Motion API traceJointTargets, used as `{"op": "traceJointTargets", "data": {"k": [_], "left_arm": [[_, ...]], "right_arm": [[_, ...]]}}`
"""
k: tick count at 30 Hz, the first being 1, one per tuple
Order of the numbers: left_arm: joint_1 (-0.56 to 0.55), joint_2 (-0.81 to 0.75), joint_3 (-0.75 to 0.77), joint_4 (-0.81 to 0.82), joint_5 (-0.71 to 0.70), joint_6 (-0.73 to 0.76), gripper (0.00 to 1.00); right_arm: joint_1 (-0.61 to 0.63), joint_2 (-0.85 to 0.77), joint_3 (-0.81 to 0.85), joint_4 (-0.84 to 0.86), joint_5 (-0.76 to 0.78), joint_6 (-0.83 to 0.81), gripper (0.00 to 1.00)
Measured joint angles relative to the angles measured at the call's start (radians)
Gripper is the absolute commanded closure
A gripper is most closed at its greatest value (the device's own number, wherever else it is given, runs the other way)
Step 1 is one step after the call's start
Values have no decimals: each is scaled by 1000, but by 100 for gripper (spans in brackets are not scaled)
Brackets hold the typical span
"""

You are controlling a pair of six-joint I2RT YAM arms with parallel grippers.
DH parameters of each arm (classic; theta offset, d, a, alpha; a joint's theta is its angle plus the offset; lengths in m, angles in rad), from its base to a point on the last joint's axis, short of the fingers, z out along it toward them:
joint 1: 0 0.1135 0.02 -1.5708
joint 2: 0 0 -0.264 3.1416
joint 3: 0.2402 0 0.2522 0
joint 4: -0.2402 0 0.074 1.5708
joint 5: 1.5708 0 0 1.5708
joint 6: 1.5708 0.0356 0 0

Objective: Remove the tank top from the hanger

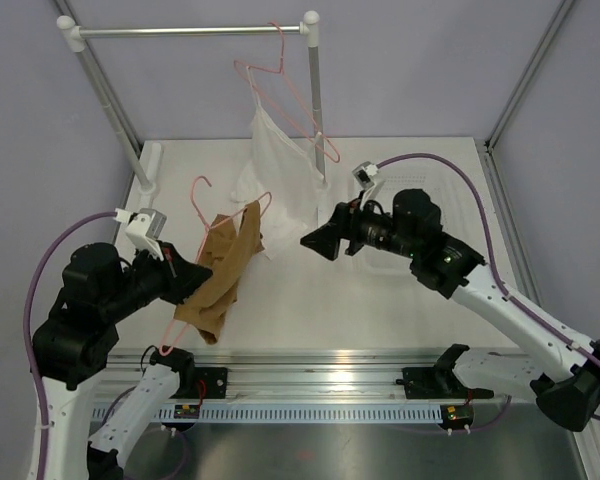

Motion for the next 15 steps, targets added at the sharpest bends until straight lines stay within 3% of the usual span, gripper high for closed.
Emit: {"op": "traceJointTargets", "data": {"k": [6,15], "left_arm": [[0,-52,-72,-3,107,-1,100],[0,-90,-97,-2,173,-14,100]], "right_arm": [[266,164,57,47,267,-17,20],[357,376,156,82,508,-26,21]]}}
